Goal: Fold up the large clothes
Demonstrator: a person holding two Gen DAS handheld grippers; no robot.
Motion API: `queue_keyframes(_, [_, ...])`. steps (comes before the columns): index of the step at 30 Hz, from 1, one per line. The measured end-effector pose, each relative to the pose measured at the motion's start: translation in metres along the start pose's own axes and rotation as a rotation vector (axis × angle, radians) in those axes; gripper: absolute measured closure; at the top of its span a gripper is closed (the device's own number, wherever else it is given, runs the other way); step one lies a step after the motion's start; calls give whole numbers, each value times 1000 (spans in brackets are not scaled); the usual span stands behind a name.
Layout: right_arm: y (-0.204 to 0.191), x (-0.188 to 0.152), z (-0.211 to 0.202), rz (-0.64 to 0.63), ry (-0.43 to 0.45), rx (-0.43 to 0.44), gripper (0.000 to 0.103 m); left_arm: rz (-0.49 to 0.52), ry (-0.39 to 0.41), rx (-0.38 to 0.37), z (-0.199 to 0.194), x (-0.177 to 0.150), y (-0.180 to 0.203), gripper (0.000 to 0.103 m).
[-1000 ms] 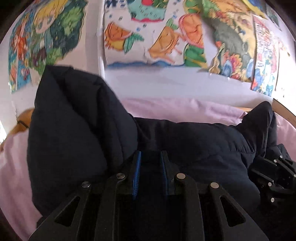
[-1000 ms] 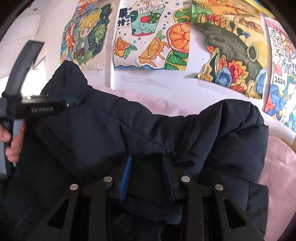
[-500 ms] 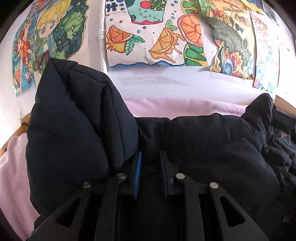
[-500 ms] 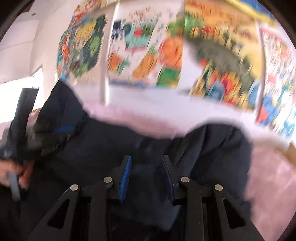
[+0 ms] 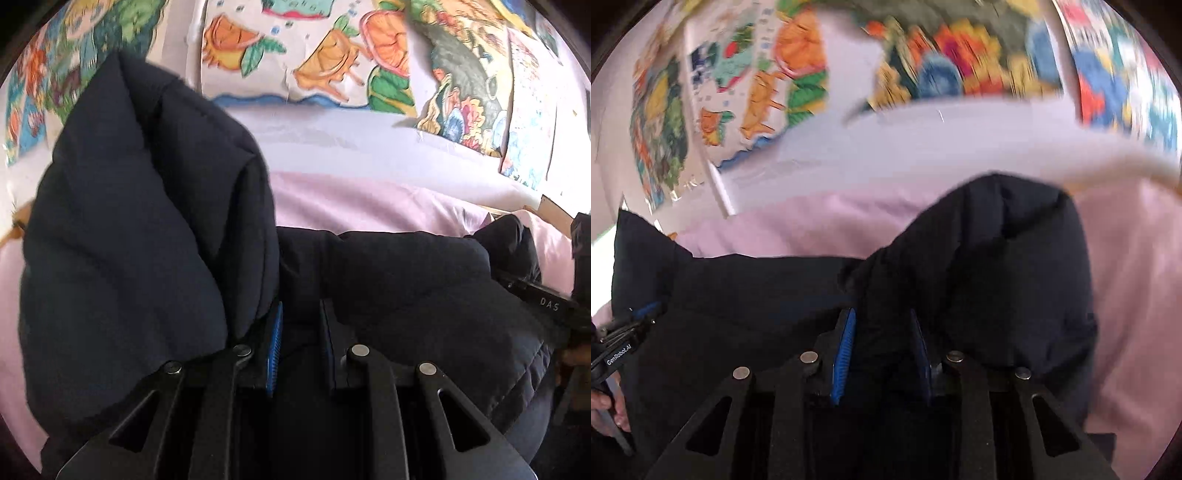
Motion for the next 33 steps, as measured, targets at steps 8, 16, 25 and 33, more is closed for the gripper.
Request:
queue_keyframes(8, [-9, -2, -22, -26, 46, -40, 77, -3, 179, -116, -81, 29, -2, 85])
queue_keyframes(16, [-19, 1, -31, -90, 97, -104, 76, -151, 132, -29, -54, 65, -45, 90])
queue_keyframes(25, [-15, 3, -31, -42, 118, -40, 76, -290, -3, -15, -1, 46, -78, 101])
queue_keyframes(33, [16, 7, -31, 182, 107, 147, 80, -278, 47, -42, -20, 42, -79, 101])
Point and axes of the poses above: each gripper's, at about its wrist camera, not at the fingertips, and z roughly the way its jaws point, y to its right, x to its top, the point moved 5 cm from there along z, roughly the way its jaws point, and after that the axes turned 3 degrees about y, right-handed, at the moved point
